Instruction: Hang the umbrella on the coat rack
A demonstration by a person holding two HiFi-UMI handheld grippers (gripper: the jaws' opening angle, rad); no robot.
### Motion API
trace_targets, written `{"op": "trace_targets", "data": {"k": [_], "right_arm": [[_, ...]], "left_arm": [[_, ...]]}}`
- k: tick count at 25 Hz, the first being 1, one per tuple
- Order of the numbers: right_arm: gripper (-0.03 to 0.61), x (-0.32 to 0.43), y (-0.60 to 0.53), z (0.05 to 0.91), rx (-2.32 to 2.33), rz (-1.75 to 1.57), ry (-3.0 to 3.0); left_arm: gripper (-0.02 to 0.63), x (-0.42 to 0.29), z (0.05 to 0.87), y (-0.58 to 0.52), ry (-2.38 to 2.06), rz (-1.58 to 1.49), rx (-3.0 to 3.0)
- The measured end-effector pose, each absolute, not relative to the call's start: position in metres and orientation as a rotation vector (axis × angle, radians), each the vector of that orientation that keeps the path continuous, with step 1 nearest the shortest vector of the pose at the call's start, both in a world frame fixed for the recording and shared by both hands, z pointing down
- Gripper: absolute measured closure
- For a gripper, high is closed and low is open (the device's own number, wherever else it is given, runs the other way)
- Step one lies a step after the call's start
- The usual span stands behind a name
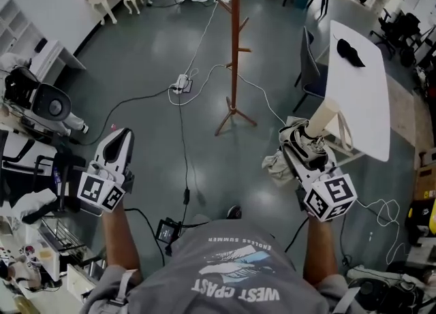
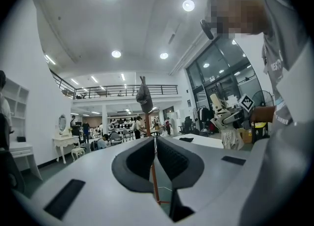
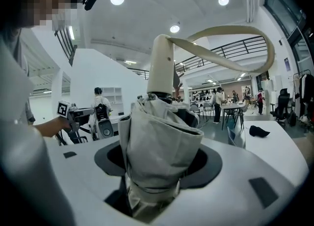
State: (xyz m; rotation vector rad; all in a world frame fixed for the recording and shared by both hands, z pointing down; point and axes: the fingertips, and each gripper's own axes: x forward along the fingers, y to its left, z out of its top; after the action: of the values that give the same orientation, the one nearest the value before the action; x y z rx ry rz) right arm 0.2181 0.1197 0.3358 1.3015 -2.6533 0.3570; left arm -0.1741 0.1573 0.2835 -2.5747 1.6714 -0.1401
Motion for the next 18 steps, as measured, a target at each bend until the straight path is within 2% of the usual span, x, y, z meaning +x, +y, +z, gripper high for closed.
{"op": "trace_targets", "data": {"k": [18], "right_arm": [[0.296, 0.21, 0.076, 0.34, 1.33, 0.359, -2.637]], "left_arm": [[0.583, -0.145, 0.296, 0.098, 1.551, -0.124, -2.668]]}}
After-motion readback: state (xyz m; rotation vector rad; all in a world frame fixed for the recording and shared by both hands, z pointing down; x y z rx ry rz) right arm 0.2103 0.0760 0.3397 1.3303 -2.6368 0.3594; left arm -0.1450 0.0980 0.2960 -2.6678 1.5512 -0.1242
